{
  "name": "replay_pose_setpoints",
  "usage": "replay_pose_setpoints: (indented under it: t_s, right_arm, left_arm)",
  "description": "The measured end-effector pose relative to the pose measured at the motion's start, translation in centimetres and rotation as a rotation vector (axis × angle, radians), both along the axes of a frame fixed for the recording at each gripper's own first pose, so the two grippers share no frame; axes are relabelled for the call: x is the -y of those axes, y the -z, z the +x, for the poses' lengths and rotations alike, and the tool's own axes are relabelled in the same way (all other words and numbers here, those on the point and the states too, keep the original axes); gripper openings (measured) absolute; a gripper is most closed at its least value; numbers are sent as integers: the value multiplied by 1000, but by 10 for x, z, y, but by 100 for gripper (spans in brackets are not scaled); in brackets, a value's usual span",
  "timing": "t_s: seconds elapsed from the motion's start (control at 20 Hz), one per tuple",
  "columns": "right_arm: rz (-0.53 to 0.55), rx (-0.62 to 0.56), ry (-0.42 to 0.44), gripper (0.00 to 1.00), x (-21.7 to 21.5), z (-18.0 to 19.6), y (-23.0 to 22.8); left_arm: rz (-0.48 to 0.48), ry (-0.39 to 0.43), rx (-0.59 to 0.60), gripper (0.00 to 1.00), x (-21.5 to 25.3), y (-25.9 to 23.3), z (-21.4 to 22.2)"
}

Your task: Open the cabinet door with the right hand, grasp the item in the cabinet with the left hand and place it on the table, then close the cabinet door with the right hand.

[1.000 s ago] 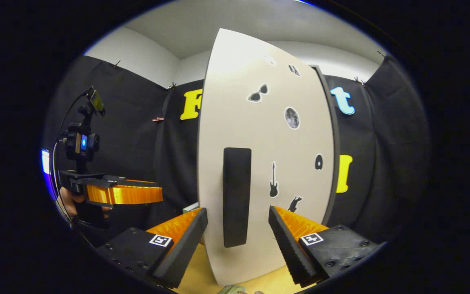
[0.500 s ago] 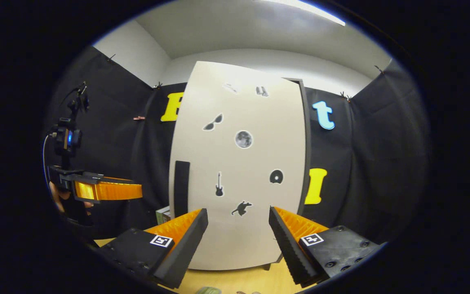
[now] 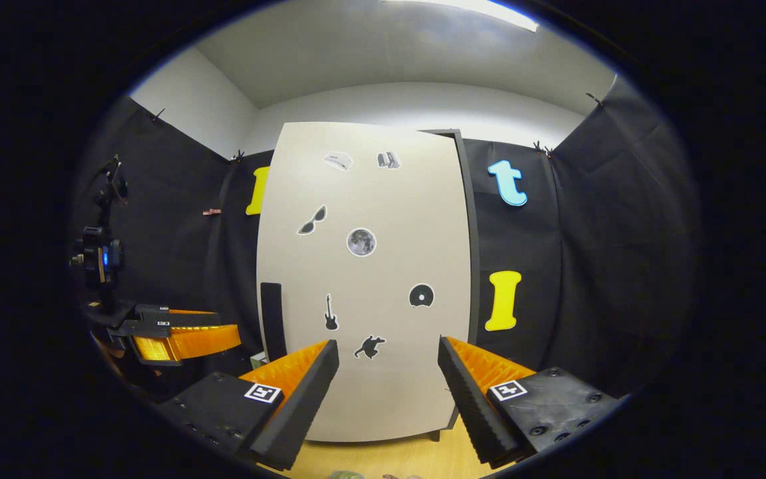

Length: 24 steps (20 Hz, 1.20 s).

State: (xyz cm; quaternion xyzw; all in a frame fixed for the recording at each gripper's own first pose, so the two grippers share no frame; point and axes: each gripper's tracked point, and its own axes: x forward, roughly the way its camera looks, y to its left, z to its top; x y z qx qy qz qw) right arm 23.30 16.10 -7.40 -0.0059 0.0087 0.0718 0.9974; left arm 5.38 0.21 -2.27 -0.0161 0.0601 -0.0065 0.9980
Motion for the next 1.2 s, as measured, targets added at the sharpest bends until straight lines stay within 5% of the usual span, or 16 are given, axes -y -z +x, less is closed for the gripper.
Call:
replay_pose_setpoints:
  t_s: [1.2]
  right_arm:
    - [17,-11,-29,98,13,-12,0]
  left_arm:
    - [28,37,-23,95,43,5,8]
